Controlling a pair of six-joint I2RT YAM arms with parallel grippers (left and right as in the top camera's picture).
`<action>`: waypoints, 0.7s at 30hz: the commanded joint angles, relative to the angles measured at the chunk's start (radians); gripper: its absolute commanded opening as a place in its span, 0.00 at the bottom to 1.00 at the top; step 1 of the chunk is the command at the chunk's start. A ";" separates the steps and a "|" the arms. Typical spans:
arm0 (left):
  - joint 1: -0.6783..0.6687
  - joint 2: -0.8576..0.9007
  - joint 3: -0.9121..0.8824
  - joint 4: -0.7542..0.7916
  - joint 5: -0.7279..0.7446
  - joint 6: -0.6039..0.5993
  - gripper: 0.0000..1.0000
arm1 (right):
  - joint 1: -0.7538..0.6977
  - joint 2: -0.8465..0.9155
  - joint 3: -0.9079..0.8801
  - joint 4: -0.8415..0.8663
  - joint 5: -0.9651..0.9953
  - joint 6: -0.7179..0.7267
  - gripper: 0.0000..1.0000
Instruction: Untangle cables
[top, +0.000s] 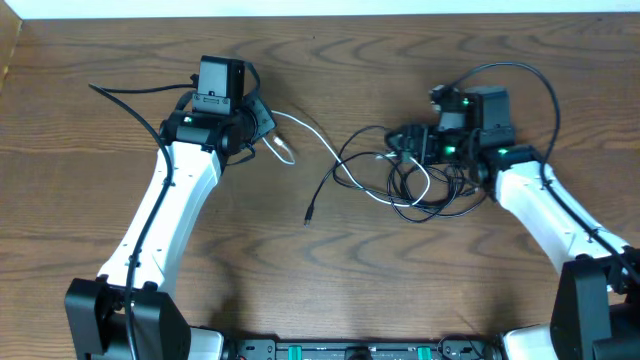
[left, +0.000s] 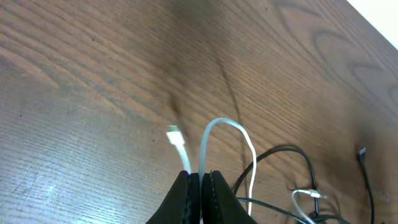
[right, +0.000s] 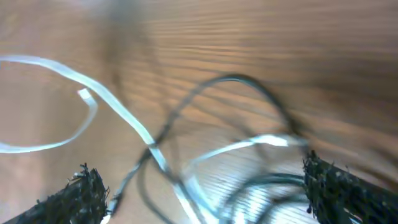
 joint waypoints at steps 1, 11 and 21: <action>0.003 -0.023 0.002 -0.006 -0.019 0.016 0.08 | 0.068 -0.010 0.002 0.038 -0.082 -0.069 0.99; 0.003 -0.023 0.002 -0.022 -0.019 0.017 0.08 | 0.276 0.100 0.002 0.207 0.276 -0.133 0.91; 0.003 -0.023 0.002 -0.037 -0.019 0.016 0.08 | 0.376 0.330 0.002 0.529 0.282 -0.136 0.80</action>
